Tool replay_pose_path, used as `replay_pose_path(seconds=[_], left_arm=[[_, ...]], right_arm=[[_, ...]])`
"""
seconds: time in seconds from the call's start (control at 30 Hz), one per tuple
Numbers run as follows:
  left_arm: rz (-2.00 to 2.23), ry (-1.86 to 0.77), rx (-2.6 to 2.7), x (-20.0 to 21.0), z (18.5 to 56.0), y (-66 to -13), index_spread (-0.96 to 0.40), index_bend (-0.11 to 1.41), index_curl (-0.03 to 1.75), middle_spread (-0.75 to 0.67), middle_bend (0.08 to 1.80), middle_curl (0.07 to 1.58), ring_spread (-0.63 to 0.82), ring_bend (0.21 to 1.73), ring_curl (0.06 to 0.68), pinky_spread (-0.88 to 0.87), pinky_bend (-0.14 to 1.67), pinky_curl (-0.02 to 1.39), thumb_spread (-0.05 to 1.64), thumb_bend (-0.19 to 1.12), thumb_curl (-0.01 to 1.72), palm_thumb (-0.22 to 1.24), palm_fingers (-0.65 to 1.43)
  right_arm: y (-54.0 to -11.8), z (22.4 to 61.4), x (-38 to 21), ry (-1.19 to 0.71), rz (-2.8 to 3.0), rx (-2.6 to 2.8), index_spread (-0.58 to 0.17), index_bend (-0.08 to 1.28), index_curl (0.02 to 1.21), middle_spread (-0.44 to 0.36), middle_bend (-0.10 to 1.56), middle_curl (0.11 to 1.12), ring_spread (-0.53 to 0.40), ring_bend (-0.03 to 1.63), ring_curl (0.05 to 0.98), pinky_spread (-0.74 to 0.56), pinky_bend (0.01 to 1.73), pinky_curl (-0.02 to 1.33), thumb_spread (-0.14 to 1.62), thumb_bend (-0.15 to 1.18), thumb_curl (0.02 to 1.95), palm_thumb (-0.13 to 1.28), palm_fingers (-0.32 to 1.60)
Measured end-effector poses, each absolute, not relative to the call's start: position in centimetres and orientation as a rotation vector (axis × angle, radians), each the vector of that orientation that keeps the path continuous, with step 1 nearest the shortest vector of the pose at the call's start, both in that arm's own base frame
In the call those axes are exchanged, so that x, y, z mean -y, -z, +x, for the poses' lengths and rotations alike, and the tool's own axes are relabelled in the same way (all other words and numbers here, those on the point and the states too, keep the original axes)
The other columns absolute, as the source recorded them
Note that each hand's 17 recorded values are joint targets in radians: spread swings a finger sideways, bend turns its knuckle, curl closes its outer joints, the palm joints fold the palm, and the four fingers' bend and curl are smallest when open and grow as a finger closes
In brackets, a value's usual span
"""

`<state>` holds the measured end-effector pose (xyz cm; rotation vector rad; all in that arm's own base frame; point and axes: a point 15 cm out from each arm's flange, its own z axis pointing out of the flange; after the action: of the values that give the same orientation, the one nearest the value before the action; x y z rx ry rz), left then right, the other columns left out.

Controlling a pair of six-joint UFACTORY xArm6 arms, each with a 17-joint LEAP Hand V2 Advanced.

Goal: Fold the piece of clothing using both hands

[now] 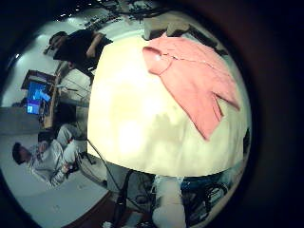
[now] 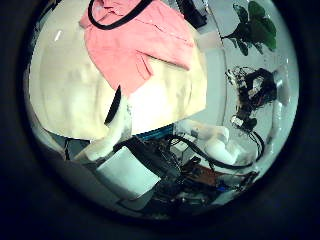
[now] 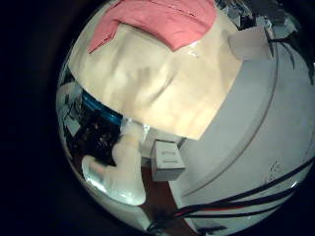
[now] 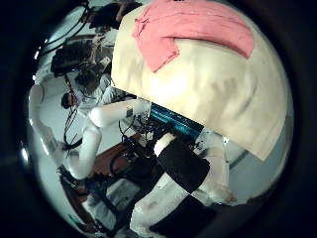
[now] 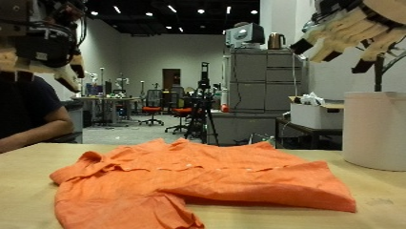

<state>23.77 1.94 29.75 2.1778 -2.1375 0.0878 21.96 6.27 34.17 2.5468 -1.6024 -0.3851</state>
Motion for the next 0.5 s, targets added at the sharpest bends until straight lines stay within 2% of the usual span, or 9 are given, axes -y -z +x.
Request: replay_pose_path(seconds=[0.2,0.4,0.5], left_arm=[[1.991,0.024,2.22,1.1,24.3,-27.1,0.04,0.17,0.37,0.19,0.2,0.32,0.5,0.33,0.217,0.47,0.19,0.27,1.08,-0.02,0.38,0.52,0.21],[1.811,0.207,2.415,3.0,26.3,-23.7,0.09,0.14,0.34,0.27,0.18,0.31,0.52,0.36,0.228,0.48,0.24,0.3,1.09,-0.04,0.35,0.45,0.12],[1.727,0.268,2.49,4.1,27.3,-21.5,0.1,0.14,0.33,0.28,0.19,0.31,0.52,0.38,0.235,0.48,0.25,0.31,1.08,-0.04,0.34,0.41,0.07]], right_arm=[[-34.0,22.2,-6.0,0.388,2.524,1.63,-0.292,0.17,0.3,0.074,0.19,0.32,0.224,0.21,0.27,0.37,0.25,0.32,1.35,-0.01,0.2,0.44,0.21],[-34.3,22.6,-6.0,0.384,2.522,1.628,-0.295,0.18,0.31,0.076,0.19,0.33,0.226,0.21,0.269,0.37,0.24,0.31,1.35,-0.01,0.2,0.45,0.23],[-35.1,23.5,-6.1,0.365,2.531,1.63,-0.289,0.18,0.31,0.026,0.19,0.32,0.227,0.22,0.27,0.37,0.23,0.31,1.36,0.0,0.21,0.47,0.24]])
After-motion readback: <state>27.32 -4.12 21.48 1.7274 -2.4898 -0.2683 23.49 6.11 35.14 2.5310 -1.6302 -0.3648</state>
